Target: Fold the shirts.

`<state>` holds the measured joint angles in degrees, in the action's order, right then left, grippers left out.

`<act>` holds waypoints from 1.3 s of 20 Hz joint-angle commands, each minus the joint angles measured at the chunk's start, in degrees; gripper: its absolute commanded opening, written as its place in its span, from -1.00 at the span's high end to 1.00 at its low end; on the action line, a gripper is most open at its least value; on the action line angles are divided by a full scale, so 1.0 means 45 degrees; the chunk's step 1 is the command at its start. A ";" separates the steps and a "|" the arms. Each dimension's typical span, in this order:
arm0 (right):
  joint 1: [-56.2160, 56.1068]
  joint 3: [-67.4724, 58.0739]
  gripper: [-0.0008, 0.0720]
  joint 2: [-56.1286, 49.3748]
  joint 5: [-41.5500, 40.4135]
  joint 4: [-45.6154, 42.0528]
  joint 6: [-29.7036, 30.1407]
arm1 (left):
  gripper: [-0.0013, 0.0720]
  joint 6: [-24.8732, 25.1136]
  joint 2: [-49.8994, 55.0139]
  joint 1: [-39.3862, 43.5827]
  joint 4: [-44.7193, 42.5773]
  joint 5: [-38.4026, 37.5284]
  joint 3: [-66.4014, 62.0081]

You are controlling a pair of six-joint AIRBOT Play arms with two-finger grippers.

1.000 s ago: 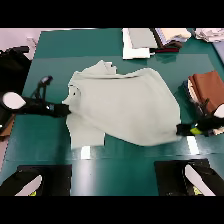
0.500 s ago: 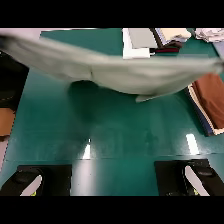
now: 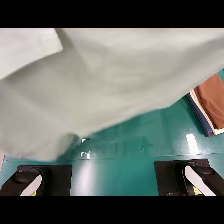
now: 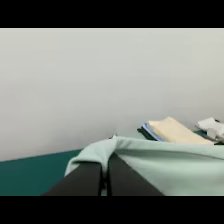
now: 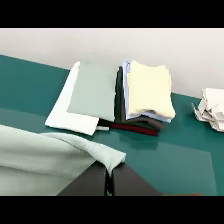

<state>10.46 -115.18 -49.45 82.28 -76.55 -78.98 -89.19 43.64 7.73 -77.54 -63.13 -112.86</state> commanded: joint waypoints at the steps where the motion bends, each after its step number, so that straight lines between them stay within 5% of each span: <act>1: -0.0005 -0.0583 0.93 -0.1146 0.0957 0.0010 -0.0214 | 0.90 -0.0083 0.1443 -0.0005 -0.0554 -0.2006 0.0112; 5: -0.0010 0.1967 0.93 -0.2589 0.0967 0.0005 -0.0214 | 0.90 -0.0078 0.4313 -0.0005 -0.0554 -0.2399 0.2055; 14: -0.0019 0.5455 0.93 -0.9117 -0.1574 0.0112 -0.0155 | 0.90 -0.0024 1.1307 -0.0010 -0.0471 0.0287 0.4303; 17: -0.0039 0.4036 0.93 -1.0569 -0.1467 0.0141 -0.0160 | 0.90 -0.0005 1.1608 -0.0117 -0.0452 0.1180 0.4260; 20: -0.0029 0.3157 0.93 -1.0530 -0.0952 0.0053 -0.0092 | 0.90 0.0262 1.1608 -0.0583 -0.0403 -0.0063 0.3929; 26: -0.0049 0.5804 0.93 -0.8995 -0.1273 0.0083 -0.0097 | 0.90 0.0636 1.1608 -0.0690 -0.0189 -0.1472 0.5294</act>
<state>10.41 -94.15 -92.25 77.69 -76.07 -79.44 -87.26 95.70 4.67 -79.13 -67.68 -91.81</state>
